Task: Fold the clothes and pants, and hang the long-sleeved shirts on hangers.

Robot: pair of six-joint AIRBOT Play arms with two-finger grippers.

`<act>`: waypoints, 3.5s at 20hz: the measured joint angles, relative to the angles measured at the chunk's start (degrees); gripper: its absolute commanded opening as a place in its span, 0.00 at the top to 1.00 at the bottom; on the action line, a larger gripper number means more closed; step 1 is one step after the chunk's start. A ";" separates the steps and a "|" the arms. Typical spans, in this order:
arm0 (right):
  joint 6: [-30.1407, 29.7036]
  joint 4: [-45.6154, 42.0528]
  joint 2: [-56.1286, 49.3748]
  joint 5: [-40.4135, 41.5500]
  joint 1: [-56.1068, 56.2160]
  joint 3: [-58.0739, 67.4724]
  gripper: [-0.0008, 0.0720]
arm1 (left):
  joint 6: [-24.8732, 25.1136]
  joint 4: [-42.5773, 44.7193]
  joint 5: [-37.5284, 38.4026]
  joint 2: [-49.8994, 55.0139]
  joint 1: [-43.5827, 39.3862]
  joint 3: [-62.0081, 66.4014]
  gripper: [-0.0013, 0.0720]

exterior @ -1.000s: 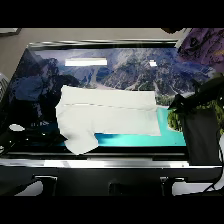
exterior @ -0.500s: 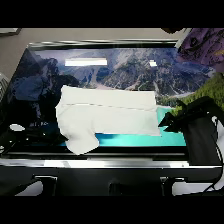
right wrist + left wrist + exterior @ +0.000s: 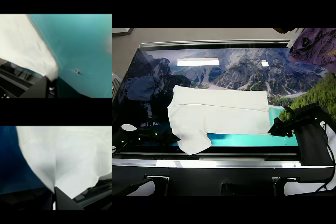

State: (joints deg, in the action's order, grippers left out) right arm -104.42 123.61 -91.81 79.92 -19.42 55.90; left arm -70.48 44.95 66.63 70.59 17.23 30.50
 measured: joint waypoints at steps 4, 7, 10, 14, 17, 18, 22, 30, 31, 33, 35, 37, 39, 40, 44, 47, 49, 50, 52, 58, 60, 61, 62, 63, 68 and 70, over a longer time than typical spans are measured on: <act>0.66 1.38 1.86 -3.89 0.00 -0.39 0.94 | -0.24 0.00 0.35 -0.76 0.94 1.25 0.96; 3.50 1.11 5.42 -3.85 0.00 -0.46 0.95 | -2.34 1.29 2.62 -3.67 3.76 3.76 0.96; 6.51 0.17 10.73 -0.09 0.00 -0.48 0.95 | -5.97 6.01 7.37 -9.70 5.75 6.21 0.96; 9.66 -2.56 18.82 5.16 0.00 -0.50 0.95 | -11.10 11.21 12.46 -20.20 6.60 7.39 0.96; 10.69 -3.63 22.34 6.19 0.02 -0.50 0.95 | -13.70 12.37 12.04 -24.33 6.25 7.69 0.96; 10.91 -3.63 22.88 5.70 0.17 -0.50 0.95 | -14.14 12.39 10.78 -24.48 5.62 7.76 0.96; 10.01 -4.52 22.21 0.57 5.05 0.22 0.95 | -14.45 9.70 2.89 -20.26 1.25 8.57 0.96; 16.65 -15.98 11.50 -12.28 15.69 10.86 0.94 | -12.44 7.17 -7.74 2.40 -4.79 25.05 0.96; 17.14 -16.70 9.90 -12.98 16.00 12.74 0.94 | -12.33 7.06 -8.09 5.14 -5.01 27.80 0.96; 17.75 -17.44 6.51 -14.08 16.44 16.68 0.94 | -12.02 7.02 -8.33 10.62 -5.31 33.46 0.96; 17.92 -17.53 3.04 -14.64 16.63 20.11 0.94 | -11.96 6.95 -8.28 15.91 -5.70 38.86 0.96; 17.92 -17.22 -0.09 -15.19 16.76 22.73 0.94 | -11.89 6.91 -8.02 20.76 -6.16 43.80 0.96; 17.94 -16.65 -2.54 -16.22 16.81 24.30 0.94 | -11.85 6.88 -7.69 24.96 -6.54 48.13 0.96; 17.97 -16.37 -3.41 -16.79 16.83 24.72 0.94 | -11.87 6.86 -7.56 26.82 -6.67 50.07 0.96; 18.12 -15.10 -6.10 -18.73 16.83 25.57 0.88 | -12.24 5.57 -7.52 32.33 -6.99 55.17 0.96; 18.16 -13.60 -7.45 -19.34 16.81 25.77 0.45 | -12.31 4.94 -7.56 34.82 -7.39 56.61 0.74; 18.08 -11.43 -7.85 -17.55 16.35 26.69 0.34 | -12.50 4.57 -7.65 35.45 -7.50 57.13 0.45; 17.57 -10.08 -7.89 -15.76 15.63 27.74 0.33 | -12.52 4.48 -7.56 35.50 -7.48 57.48 0.33; 15.37 -6.95 -7.87 -11.30 12.55 30.60 0.33 | -12.70 4.28 -7.02 35.17 -7.23 58.55 0.26; 5.33 3.13 -9.90 -0.81 1.05 31.91 0.28 | -13.07 4.61 -3.98 32.24 -6.21 61.83 0.26; 2.34 6.23 -11.69 -0.22 -0.15 30.71 0.28 | -13.18 5.64 -3.54 31.06 -6.03 62.23 0.26; 1.25 7.32 -12.61 -0.02 -0.20 30.10 0.29 | -13.70 6.27 -3.43 30.53 -6.01 62.36 0.26; 0.28 8.28 -13.60 0.02 0.04 29.42 0.29 | -14.08 6.84 -3.23 30.10 -5.99 62.40 0.26; -0.44 8.90 -14.45 -0.09 0.50 28.79 0.29 | -14.21 7.32 -3.17 29.70 -5.97 62.47 0.26; -2.40 11.02 -17.25 -2.29 5.20 26.84 0.81 | -15.06 8.48 -2.91 28.13 -5.95 62.62 0.26; -2.49 10.60 -17.51 -3.89 6.93 26.56 0.95 | -15.10 8.66 -2.89 27.63 -5.95 62.62 0.28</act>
State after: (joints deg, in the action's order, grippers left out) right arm -106.91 134.21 -109.32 76.03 -12.49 82.46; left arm -85.58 53.60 63.75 98.21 11.29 93.12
